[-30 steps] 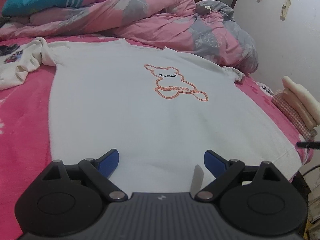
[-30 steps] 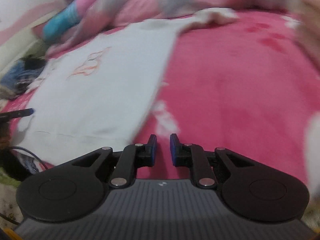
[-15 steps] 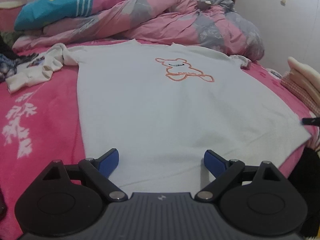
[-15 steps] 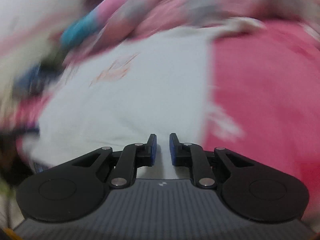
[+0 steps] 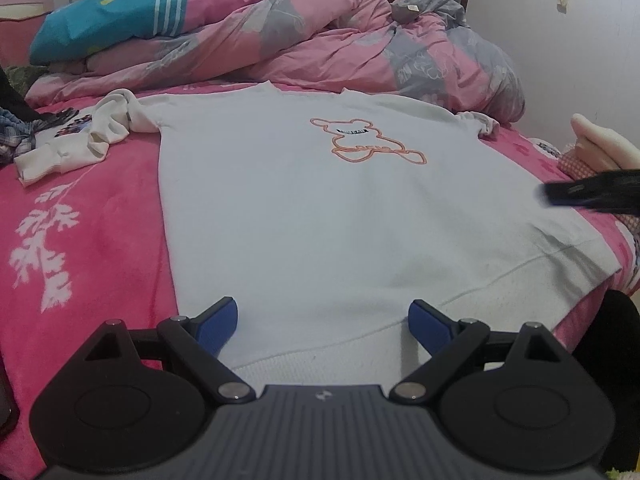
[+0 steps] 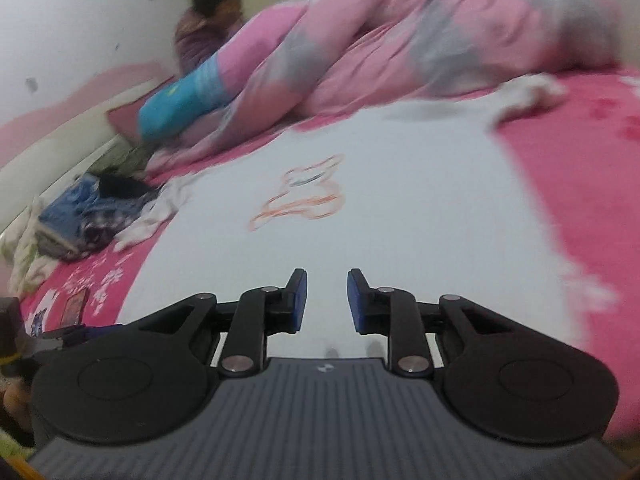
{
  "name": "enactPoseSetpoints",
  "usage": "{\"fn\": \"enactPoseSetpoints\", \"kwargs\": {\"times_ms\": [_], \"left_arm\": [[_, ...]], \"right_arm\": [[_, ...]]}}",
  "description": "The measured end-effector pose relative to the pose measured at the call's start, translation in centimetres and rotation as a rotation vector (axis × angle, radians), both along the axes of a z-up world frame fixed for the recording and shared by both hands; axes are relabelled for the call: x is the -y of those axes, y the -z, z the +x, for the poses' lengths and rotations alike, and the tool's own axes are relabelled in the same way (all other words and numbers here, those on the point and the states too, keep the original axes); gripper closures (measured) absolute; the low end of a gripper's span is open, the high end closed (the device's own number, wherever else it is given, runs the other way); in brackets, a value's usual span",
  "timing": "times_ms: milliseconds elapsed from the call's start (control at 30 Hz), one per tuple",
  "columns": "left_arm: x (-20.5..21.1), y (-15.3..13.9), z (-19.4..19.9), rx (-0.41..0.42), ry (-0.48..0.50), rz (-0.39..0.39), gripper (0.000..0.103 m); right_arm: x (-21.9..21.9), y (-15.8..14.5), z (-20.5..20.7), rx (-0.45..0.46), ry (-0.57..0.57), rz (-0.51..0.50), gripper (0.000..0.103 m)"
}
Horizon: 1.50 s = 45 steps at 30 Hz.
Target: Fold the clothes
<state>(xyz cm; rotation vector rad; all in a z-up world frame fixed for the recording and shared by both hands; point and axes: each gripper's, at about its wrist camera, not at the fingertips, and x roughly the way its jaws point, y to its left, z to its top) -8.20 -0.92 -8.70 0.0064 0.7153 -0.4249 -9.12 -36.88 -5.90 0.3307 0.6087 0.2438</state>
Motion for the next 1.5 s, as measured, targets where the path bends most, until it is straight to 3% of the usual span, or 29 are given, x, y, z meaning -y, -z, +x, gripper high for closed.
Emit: {"fn": "enactPoseSetpoints", "kwargs": {"times_ms": [133,200,267,300,400,500,600,733,833,933,1067,1167,1267,1367,1400,1500], "left_arm": [[-0.4,0.2,0.2,-0.008,0.009,-0.024,0.007],[-0.5,0.4,0.3,-0.008,0.015,-0.033,0.005],[-0.2,0.5,0.4,-0.005,0.026,-0.026,0.002],[-0.1,0.5,0.4,-0.003,0.032,-0.015,0.002],[0.2,0.5,0.2,0.002,0.036,0.006,0.002],[0.3,0.4,0.1,0.0,0.022,0.006,0.002],[0.5,0.3,0.0,-0.003,0.019,0.016,0.002],[0.4,0.4,0.1,-0.001,0.023,0.013,0.002],[0.3,0.5,0.1,0.001,0.028,0.015,0.002],[0.4,0.6,0.1,0.006,0.035,0.02,0.002],[0.6,0.6,0.1,0.007,0.031,0.029,0.002],[0.8,0.5,0.2,0.001,0.028,0.041,0.002],[0.8,0.5,0.2,-0.001,0.025,0.042,0.002],[0.8,0.5,0.2,0.0,0.028,0.044,0.002],[0.7,0.5,0.2,0.0,0.031,0.045,0.002],[0.6,0.4,0.3,0.0,0.041,0.052,0.002]], "right_arm": [[-5.3,3.5,1.7,-0.099,-0.073,-0.13,0.078],[-6.5,3.7,-0.9,-0.038,-0.067,-0.196,0.075],[-6.3,3.2,-3.7,-0.044,-0.087,-0.205,0.07],[-6.1,2.8,-4.7,-0.06,-0.099,-0.196,0.059],[-5.7,1.3,-6.1,-0.111,-0.137,-0.17,0.057],[-6.4,-0.5,-4.3,-0.035,-0.118,-0.176,0.056],[-7.9,-0.3,-0.7,0.04,-0.066,-0.191,0.055],[-7.5,2.3,2.1,0.013,-0.045,-0.239,0.055],[-2.9,4.0,0.2,-0.052,0.02,-0.14,0.064],[1.1,3.0,-3.5,-0.077,0.127,-0.05,0.068],[2.6,0.8,-4.5,-0.053,0.196,-0.1,0.064],[0.6,0.3,-1.3,0.025,0.1,-0.083,0.064],[-1.6,1.6,3.1,0.027,0.013,-0.148,0.067],[0.4,3.4,4.1,-0.033,0.079,-0.232,0.072],[1.1,3.6,4.0,-0.042,0.102,-0.246,0.08],[3.0,2.8,2.5,-0.035,0.159,-0.248,0.08]]}}
